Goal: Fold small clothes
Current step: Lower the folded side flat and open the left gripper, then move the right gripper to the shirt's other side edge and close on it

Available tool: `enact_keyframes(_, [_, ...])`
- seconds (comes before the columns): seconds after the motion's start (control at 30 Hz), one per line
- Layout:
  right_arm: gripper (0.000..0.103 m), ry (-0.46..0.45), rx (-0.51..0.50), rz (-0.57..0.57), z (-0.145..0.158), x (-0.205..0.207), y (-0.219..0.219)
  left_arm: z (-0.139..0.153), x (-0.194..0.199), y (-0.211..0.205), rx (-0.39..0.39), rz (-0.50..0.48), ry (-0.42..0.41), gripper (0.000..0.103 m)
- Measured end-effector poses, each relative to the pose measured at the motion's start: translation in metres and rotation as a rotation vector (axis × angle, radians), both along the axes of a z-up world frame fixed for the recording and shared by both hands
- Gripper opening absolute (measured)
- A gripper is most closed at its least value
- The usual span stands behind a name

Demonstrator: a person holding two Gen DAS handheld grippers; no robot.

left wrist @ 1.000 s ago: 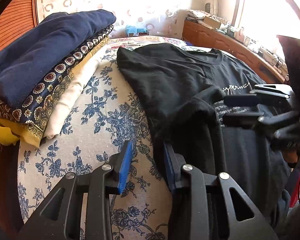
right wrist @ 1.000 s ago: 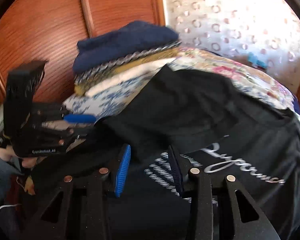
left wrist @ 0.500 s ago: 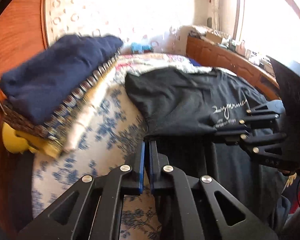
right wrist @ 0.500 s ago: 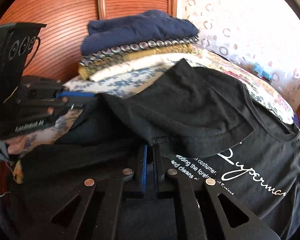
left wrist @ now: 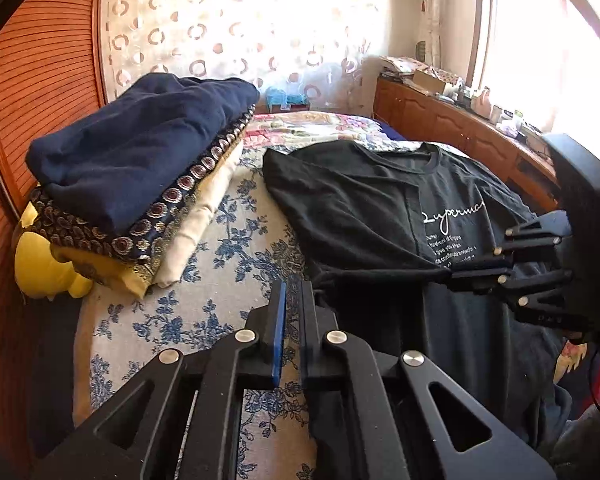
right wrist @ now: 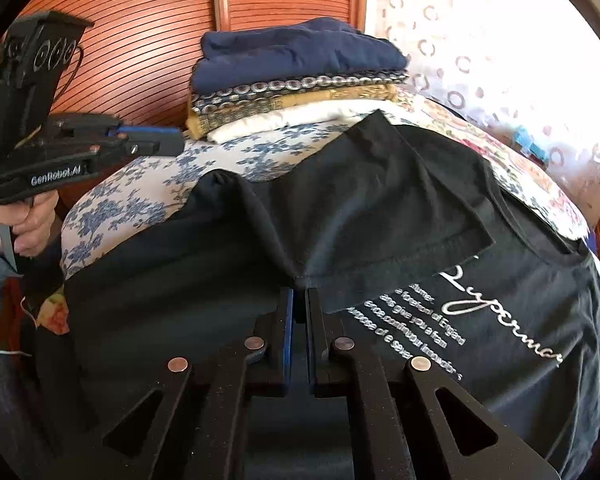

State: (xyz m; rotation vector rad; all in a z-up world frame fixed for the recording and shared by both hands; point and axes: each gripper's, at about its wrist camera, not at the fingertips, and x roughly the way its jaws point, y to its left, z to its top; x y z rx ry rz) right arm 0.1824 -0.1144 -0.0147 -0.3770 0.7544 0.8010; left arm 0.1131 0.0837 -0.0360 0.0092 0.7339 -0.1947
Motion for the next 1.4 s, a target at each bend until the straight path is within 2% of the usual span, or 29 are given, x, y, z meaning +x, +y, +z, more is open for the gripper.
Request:
enact_keyframes(0.07, [0.017,-0.005,0.021,-0.012,0.006,-0.001,-0.005,-0.001,0.001,-0.004,0.003,-0.009,0.0,0.037])
enact_keyframes(0.13, [0.027,-0.013,0.036,-0.028,0.009,-0.003,-0.013,-0.003,0.002,-0.009,-0.012,-0.034,0.004,0.048])
enact_keyframes(0.17, [0.035,-0.014,0.043,-0.037,0.01,-0.003,-0.018,-0.004,0.003,-0.012,-0.013,-0.04,0.013,0.061])
enact_keyframes(0.2, [0.04,-0.015,0.05,-0.046,0.01,-0.004,-0.022,-0.007,0.005,-0.016,-0.012,-0.05,0.028,0.07])
enact_keyframes(0.23, [0.041,-0.017,0.057,-0.056,0.011,-0.005,-0.026,-0.009,0.006,-0.019,-0.012,-0.057,0.031,0.078])
enact_keyframes(0.3, [0.047,-0.025,0.065,-0.08,0.011,-0.007,-0.038,-0.014,0.009,-0.027,0.0,-0.08,0.045,0.078])
enact_keyframes(0.43, [0.05,-0.031,0.071,-0.131,0.01,-0.013,-0.061,-0.02,0.015,-0.037,0.011,-0.092,0.062,0.078])
enact_keyframes(0.77, [0.06,-0.031,0.115,-0.257,0.019,-0.024,-0.123,-0.007,0.025,-0.073,0.01,-0.146,0.034,0.078])
enact_keyframes(1.17, [0.06,-0.095,0.134,-0.415,0.052,-0.039,-0.206,-0.016,0.043,-0.131,0.051,-0.242,0.07,0.078])
enact_keyframes(1.4, [0.06,-0.094,0.121,-0.51,0.057,-0.045,-0.248,-0.027,0.052,-0.155,0.074,-0.279,0.099,0.078])
